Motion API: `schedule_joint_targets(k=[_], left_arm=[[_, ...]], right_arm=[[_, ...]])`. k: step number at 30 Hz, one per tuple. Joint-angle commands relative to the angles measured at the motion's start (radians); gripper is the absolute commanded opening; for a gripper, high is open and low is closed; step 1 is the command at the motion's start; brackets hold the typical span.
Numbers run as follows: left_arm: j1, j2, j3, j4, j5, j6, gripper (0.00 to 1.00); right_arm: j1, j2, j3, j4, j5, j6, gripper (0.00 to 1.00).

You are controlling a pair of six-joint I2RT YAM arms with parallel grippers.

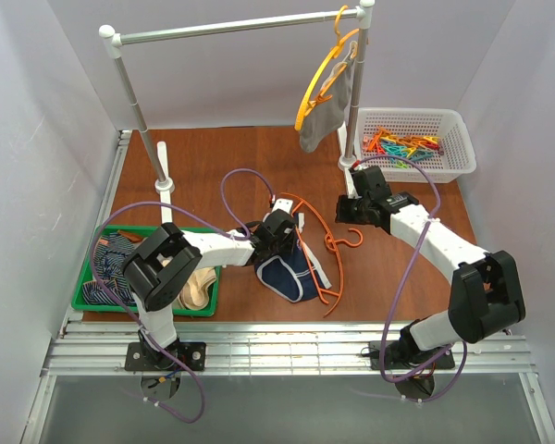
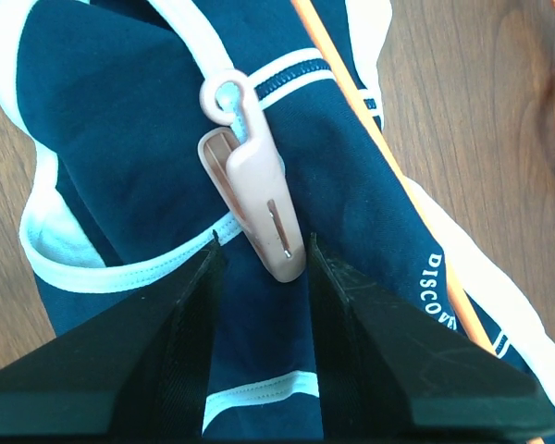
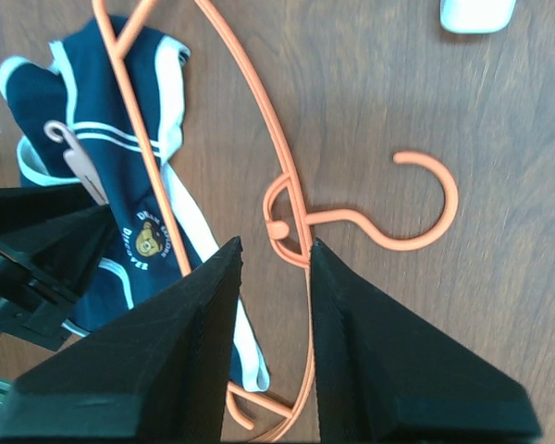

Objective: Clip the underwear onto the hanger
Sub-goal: Pick up the clamp from the underwear.

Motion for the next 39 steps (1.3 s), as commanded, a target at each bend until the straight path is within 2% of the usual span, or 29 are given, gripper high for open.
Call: schedule_joint_targets(k=[1, 10, 18, 33, 39], left_arm=[[0.005, 0.0, 0.018, 0.005, -0.02, 0.008, 0.32], [0.005, -0.057, 0.003, 0.038, -0.046, 0.0, 0.31], [0.011, -0.014, 0.018, 0.051, -0.037, 0.0, 0.31], [0.039, 0.018, 0.009, 0.072, -0.004, 0.019, 0.18], [0.042, -0.043, -0.026, 0.115, 0.028, 0.051, 0.13]], right_arm=[[-0.003, -0.008, -0.014, 0.007, -0.01, -0.022, 0.24], [-0.003, -0.014, -0.022, 0.007, -0.01, -0.026, 0.23], [-0.004, -0.017, -0.023, 0.007, -0.009, -0.031, 0.22], [-0.004, -0.02, -0.032, 0.007, -0.048, -0.037, 0.22], [-0.003, -0.031, -0.035, 0.007, -0.053, -0.048, 0.22]])
